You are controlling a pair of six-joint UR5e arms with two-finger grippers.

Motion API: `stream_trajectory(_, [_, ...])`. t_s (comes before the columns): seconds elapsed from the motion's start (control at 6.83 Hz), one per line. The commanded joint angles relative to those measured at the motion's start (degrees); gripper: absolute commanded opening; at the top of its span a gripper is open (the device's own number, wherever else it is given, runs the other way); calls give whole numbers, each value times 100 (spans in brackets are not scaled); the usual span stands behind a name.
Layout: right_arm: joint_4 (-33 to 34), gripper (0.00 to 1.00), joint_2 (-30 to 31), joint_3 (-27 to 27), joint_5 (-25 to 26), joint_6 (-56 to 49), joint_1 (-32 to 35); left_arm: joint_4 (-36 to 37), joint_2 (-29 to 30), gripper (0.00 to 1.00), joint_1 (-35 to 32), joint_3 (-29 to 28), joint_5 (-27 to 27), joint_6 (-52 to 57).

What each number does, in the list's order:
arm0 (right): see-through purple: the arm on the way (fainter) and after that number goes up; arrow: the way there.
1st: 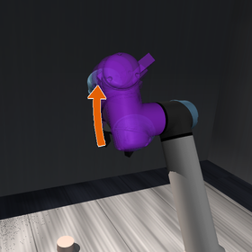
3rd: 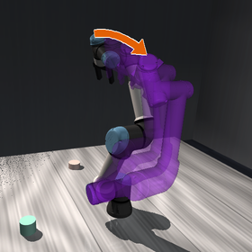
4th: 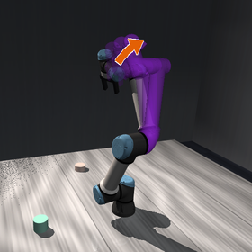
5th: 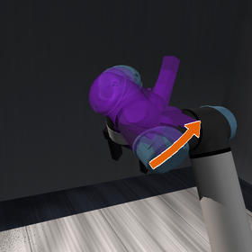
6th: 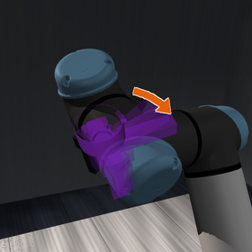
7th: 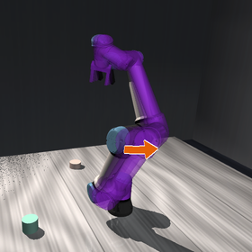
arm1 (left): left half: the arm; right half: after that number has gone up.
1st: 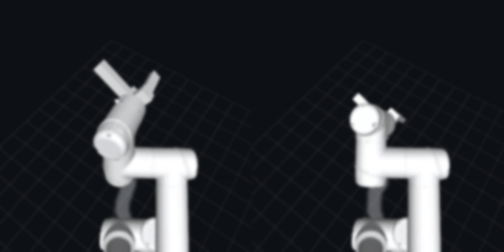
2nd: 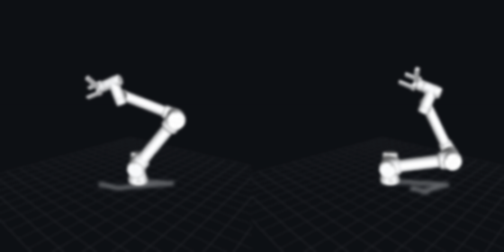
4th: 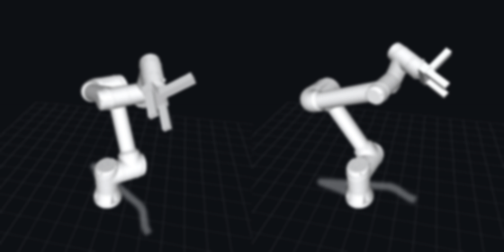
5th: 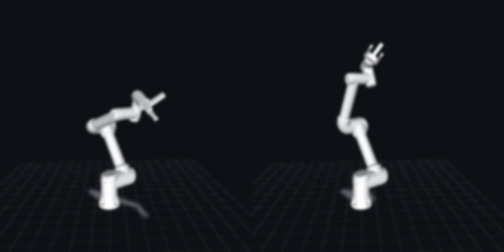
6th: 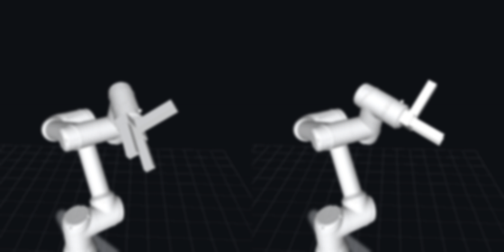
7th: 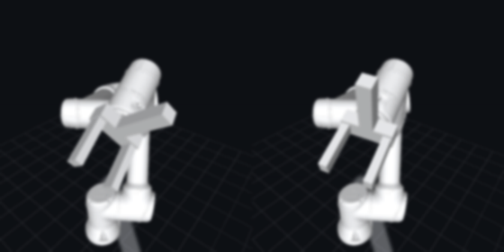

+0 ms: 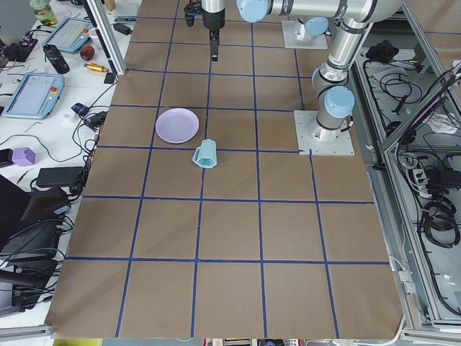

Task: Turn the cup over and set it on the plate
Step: 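Move the left gripper out and down beside the mint-green mug's base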

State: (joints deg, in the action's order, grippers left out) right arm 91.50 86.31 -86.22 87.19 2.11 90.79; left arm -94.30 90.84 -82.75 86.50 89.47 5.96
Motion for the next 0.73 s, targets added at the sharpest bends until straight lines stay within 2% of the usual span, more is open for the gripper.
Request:
stream_trajectory(0.0, [0, 100, 0, 0, 0, 0, 0, -299, 117, 100, 756, 16, 9, 771])
stream_trajectory(0.59, [0, 100, 0, 0, 0, 0, 0, -300, 679, 100, 1856, 16, -35, 2204])
